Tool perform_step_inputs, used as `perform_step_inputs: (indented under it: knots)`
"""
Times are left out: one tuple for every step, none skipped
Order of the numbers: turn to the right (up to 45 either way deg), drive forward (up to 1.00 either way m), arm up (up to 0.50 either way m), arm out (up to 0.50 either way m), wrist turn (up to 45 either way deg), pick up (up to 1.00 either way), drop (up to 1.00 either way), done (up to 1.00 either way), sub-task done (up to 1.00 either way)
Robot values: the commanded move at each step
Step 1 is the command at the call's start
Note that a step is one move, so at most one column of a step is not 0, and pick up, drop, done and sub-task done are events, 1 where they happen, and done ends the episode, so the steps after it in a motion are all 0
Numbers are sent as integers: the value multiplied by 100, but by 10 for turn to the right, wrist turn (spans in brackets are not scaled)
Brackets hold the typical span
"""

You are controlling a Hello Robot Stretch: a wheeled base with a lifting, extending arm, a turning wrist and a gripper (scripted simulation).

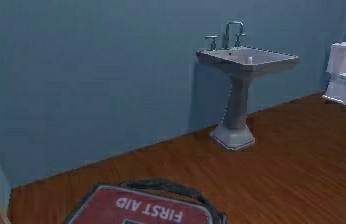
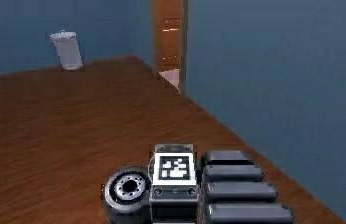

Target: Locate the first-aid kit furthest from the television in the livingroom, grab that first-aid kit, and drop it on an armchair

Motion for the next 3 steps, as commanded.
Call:
perform_step_inputs:
  knots:
    - [-270, 0, 0, 0, 0, 0, 0, 0, 0]
    - [0, 65, 0, 0, 0, 0, 0, 0, 0]
    - [60, 0, 0, 0, 0, 0, 0, 0, 0]
